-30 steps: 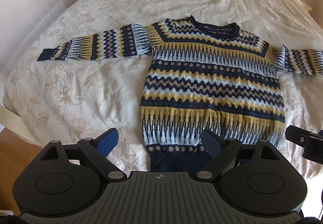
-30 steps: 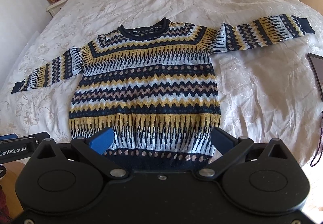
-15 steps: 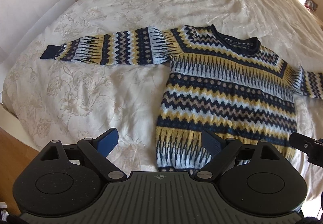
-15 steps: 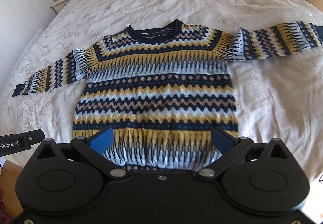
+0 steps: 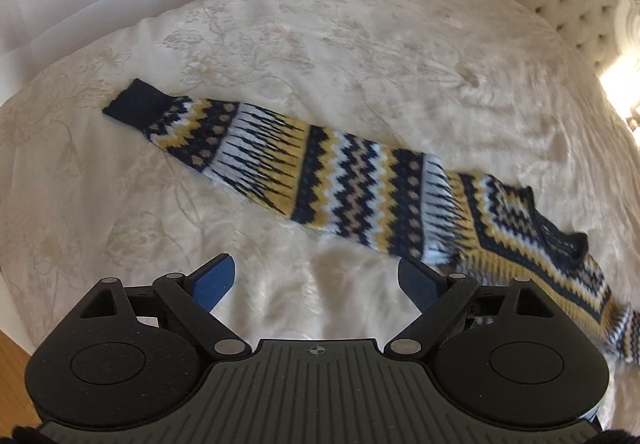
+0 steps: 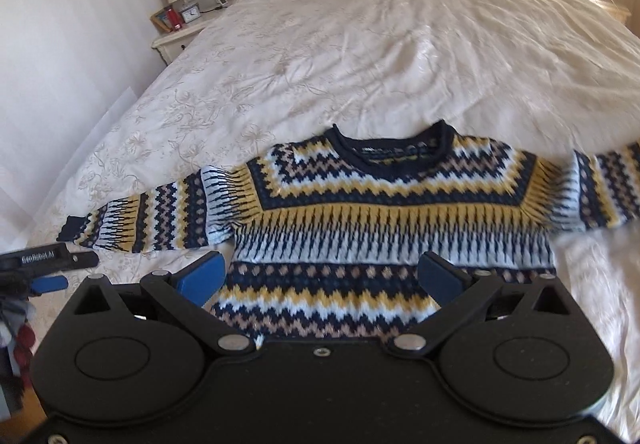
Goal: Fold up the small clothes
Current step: 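Grasp the navy cuff of a sweater sleeve with the left gripper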
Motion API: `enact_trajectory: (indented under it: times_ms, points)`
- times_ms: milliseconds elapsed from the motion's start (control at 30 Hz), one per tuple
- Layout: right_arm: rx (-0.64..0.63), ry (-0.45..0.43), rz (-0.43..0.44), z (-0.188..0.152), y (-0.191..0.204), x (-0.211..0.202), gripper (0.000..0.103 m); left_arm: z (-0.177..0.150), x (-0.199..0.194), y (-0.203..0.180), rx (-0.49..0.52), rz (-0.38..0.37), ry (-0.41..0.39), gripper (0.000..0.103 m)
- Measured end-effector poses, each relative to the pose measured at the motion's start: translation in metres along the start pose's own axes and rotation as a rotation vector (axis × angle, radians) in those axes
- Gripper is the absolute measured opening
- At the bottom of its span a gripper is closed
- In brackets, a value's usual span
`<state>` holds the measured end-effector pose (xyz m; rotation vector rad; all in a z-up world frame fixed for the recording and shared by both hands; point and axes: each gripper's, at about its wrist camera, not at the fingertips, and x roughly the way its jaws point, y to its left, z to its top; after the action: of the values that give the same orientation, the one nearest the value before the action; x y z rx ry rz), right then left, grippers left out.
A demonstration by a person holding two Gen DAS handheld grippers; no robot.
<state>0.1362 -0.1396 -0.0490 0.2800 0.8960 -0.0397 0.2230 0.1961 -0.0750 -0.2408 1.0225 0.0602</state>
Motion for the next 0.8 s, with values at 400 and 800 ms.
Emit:
enact_trajectory:
  times_ms: [400,800]
  points:
    - [0.024,0.055,-0.019,0.026,0.025,0.053,0.102,0.08,0.072,0.093,-0.031,0.155,-0.07,0.085]
    - [0.022,0.099,-0.027,0.04,0.042,0.08,0.102,0.094,0.131,0.131,-0.104,0.117,-0.038,0.062]
